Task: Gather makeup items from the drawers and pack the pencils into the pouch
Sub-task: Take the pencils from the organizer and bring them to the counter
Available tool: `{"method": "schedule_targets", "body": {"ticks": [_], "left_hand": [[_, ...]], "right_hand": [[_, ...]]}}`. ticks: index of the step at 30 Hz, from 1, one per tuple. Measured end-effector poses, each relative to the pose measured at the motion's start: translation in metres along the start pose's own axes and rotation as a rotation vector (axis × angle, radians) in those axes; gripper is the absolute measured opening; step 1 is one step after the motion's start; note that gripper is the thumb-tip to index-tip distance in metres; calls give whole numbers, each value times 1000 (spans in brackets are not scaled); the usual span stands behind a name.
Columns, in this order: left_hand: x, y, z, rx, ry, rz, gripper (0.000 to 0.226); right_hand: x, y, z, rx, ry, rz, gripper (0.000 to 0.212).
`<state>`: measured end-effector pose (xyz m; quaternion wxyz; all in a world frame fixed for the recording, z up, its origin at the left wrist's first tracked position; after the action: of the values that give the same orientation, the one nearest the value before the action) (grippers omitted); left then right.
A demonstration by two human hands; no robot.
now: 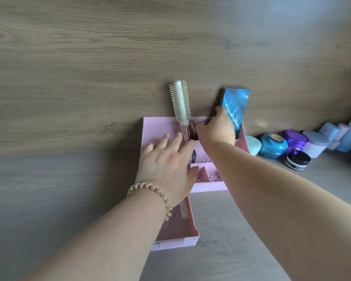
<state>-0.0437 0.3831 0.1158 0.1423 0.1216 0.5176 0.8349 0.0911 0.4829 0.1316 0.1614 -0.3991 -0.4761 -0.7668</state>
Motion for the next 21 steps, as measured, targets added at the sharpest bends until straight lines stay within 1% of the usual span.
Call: {"method": "schedule_targets", "body": {"ticks": [1,2,5,7,10,13,15,18,21], "left_hand": [[0,0,0,-2,0,1,56],[0,1,0,-5,0,1,56],[0,0,0,-3,-4,-1,57],[0,1,-1,-7,-4,-2,56],[0,1,0,-8,-3,-11,55],[1,0,0,-11,-3,-16,55],[2,0,0,-19,1,-17,56],[2,0,0,-21,-1,-17,57],[1,0,0,-20,-6,-15,57]], "right_hand": [[0,1,0,-3,1,-16,53],[0,1,0,-1,7,-45,50],[-2,-4,1,21,32,-192,21],[-4,-7,3,29,40,-248,13],[-6,-7,4,7,60,-279,14],[-7,-3,3,-65,117,-307,24],[-9,-2,2,-67,131,-292,29],[-9,-2,3,-28,134,-212,28],[-9,-5,3,-3,100,-54,21]]}}
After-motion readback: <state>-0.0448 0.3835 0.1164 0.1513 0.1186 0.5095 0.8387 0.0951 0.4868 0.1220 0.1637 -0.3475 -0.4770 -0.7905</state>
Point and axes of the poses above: each hand's wrist, its own z-axis towards the middle knuckle, its own y-axis out of the back of the hand, x = y × z, the point moved 7 cm from there along z, towards the middle knuckle, and after that the axes turned 7 degrees about -y, right-handed, at the moved point
